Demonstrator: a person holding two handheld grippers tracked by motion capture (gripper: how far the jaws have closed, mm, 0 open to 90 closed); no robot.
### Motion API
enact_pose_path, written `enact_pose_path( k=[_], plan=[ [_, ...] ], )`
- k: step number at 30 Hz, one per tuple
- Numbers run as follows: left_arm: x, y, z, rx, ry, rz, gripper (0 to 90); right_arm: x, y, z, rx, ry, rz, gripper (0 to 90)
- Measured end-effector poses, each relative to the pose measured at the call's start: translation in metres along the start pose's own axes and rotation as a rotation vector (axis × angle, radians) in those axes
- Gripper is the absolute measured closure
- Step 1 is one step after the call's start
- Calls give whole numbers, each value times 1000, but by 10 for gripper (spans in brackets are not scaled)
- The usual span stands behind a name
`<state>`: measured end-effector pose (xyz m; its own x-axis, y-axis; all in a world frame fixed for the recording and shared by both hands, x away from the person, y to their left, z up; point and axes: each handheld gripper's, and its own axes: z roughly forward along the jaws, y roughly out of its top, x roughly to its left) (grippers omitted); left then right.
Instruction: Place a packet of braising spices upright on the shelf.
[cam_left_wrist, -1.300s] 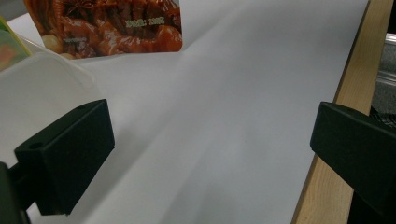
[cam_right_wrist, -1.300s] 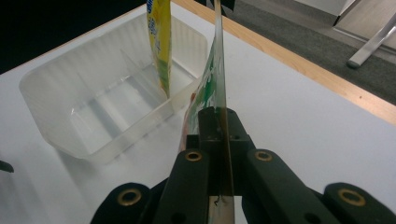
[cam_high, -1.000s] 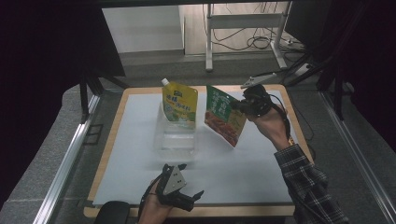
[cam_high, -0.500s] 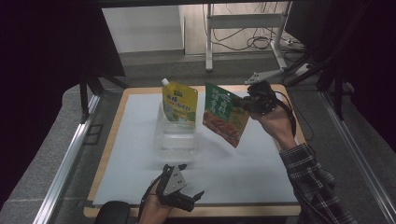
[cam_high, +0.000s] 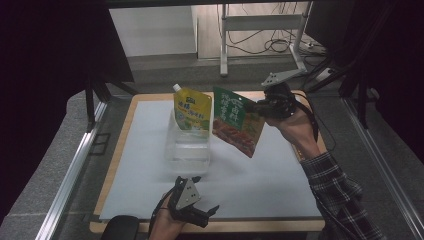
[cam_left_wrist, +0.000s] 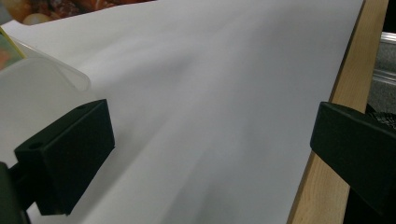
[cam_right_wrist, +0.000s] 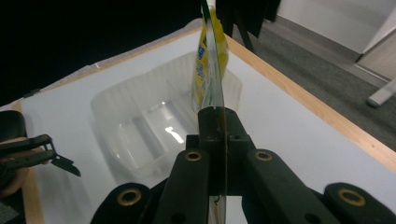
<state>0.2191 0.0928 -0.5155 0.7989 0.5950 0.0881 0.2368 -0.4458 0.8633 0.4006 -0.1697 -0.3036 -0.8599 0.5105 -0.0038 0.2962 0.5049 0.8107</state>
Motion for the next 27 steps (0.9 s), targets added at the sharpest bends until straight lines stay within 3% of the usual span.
enact_pose_path(
  k=[7, 27],
  plan=[
    [0, 0, 0, 0, -1, 1, 0, 3, 7, 11, -18, 57, -5, 890],
    [1, 0, 0, -1, -9, -5, 0, 6, 32, 52, -50, 129, -22, 890]
  ],
)
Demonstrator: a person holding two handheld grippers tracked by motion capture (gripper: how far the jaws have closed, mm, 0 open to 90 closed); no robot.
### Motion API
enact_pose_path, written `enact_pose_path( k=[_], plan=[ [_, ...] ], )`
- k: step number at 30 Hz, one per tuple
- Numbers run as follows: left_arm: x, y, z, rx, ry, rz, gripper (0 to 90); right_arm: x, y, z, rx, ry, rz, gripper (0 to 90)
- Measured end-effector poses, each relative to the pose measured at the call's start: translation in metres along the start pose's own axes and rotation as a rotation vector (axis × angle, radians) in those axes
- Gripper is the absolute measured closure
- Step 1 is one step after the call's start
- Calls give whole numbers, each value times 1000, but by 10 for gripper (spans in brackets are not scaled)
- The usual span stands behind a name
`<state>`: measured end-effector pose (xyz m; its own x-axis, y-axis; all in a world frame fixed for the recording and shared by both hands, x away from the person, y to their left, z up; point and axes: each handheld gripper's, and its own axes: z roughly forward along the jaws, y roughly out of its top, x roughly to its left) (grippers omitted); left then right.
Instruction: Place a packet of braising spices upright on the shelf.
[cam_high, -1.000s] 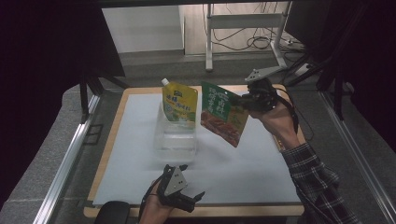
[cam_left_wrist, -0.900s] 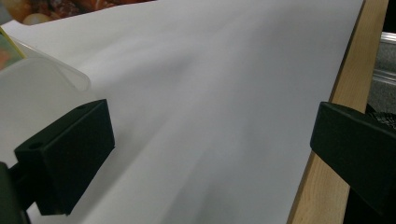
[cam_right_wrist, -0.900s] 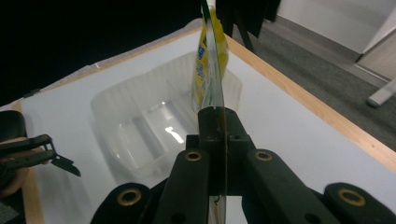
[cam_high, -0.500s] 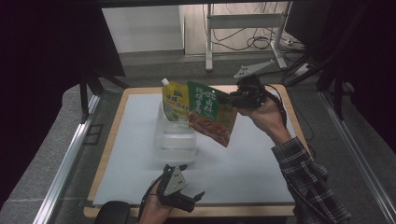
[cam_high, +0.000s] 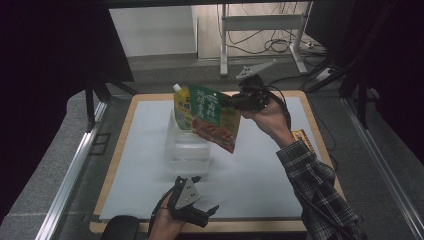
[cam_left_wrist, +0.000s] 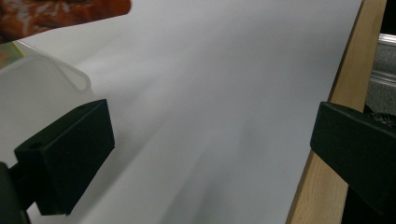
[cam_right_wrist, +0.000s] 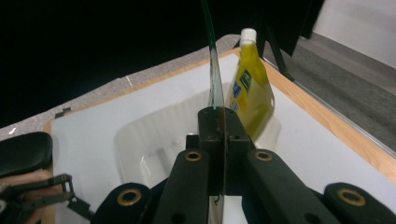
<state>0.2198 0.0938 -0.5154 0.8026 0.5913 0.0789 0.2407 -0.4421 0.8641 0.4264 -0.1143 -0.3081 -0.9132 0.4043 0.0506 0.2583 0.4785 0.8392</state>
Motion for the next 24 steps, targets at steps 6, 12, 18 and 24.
enact_pose_path(
  k=[6, 12, 18, 24],
  plan=[
    [0, 0, -1, 0, -1, 3, 0, -1, 9, 16, -8, 16, -7, 889],
    [0, 0, -1, -4, -2, -3, 0, 0, 14, 31, -7, 38, -2, 890],
    [0, 0, 0, -8, -2, -5, 0, 2, 21, 43, -18, 50, -10, 889],
    [1, 0, -1, -3, -2, 0, 0, 4, 29, 56, -25, 62, -21, 889]
  ],
)
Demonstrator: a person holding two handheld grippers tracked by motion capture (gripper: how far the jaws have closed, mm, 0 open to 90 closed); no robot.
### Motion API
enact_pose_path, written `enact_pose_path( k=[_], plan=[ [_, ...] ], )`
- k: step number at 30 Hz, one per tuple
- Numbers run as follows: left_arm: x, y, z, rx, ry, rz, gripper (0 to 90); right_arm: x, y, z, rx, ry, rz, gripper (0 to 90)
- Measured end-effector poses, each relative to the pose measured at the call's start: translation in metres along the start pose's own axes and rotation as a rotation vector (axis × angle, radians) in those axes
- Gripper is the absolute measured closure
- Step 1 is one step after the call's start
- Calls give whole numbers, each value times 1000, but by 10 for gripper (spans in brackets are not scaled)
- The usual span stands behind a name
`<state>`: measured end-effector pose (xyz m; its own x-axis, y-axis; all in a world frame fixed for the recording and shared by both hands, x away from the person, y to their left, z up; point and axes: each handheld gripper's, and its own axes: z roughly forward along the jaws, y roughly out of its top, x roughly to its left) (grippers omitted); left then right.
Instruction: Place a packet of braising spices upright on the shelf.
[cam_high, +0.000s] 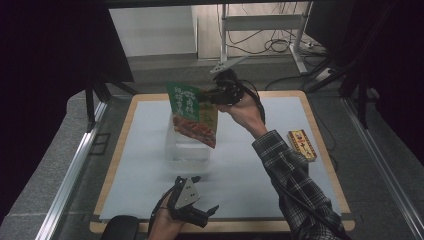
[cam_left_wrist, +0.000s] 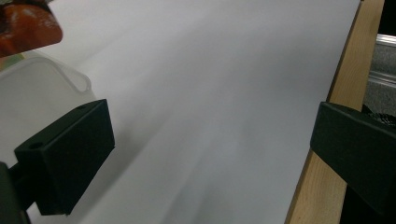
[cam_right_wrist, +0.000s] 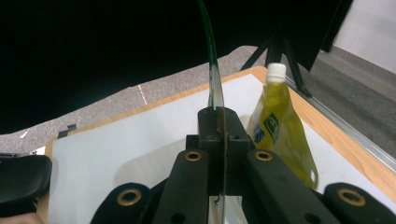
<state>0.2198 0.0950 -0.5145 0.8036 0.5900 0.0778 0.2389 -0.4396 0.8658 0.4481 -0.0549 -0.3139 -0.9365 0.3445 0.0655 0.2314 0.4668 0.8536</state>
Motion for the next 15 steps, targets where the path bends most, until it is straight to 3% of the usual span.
enact_pose_path(
  k=[15],
  plan=[
    [-1, 0, 1, -1, -7, -1, 0, 1, 2, 30, 10, 26, -20, 889]
  ],
)
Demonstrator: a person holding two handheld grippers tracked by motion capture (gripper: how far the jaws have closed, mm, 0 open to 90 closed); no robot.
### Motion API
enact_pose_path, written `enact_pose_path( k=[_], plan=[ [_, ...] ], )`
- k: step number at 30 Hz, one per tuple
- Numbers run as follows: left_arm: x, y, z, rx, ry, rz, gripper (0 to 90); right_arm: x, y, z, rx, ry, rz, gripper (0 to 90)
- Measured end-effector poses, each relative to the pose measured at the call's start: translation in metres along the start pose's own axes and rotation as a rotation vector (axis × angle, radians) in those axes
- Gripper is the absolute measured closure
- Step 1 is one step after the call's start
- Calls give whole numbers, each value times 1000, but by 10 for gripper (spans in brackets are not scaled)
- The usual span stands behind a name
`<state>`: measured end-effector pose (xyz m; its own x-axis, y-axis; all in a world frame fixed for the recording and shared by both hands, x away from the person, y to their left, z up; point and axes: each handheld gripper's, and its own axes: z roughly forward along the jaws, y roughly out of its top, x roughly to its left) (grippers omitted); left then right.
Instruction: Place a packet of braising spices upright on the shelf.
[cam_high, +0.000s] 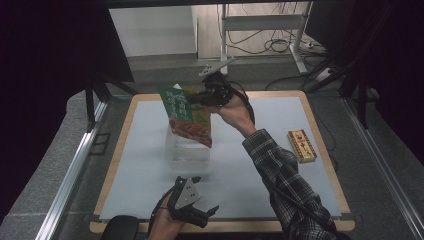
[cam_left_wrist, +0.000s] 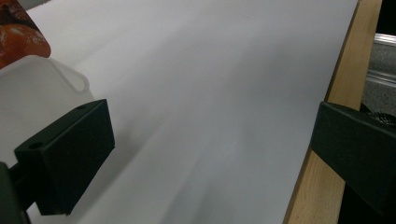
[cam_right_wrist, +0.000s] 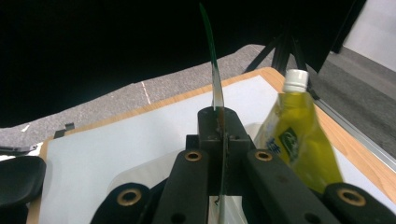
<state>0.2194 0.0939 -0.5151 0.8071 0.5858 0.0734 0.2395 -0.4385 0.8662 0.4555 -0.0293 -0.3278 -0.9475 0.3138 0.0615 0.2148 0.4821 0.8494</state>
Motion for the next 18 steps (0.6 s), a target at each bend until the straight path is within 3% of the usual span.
enact_pose_path(
  k=[10, 18],
  plan=[
    [0, 0, 0, 8, -2, 8, 0, 5, 1, 7, 1, 21, 5, 888],
    [0, 0, 0, 17, -3, 16, 0, 0, -20, 25, 57, 16, 25, 888]
  ],
)
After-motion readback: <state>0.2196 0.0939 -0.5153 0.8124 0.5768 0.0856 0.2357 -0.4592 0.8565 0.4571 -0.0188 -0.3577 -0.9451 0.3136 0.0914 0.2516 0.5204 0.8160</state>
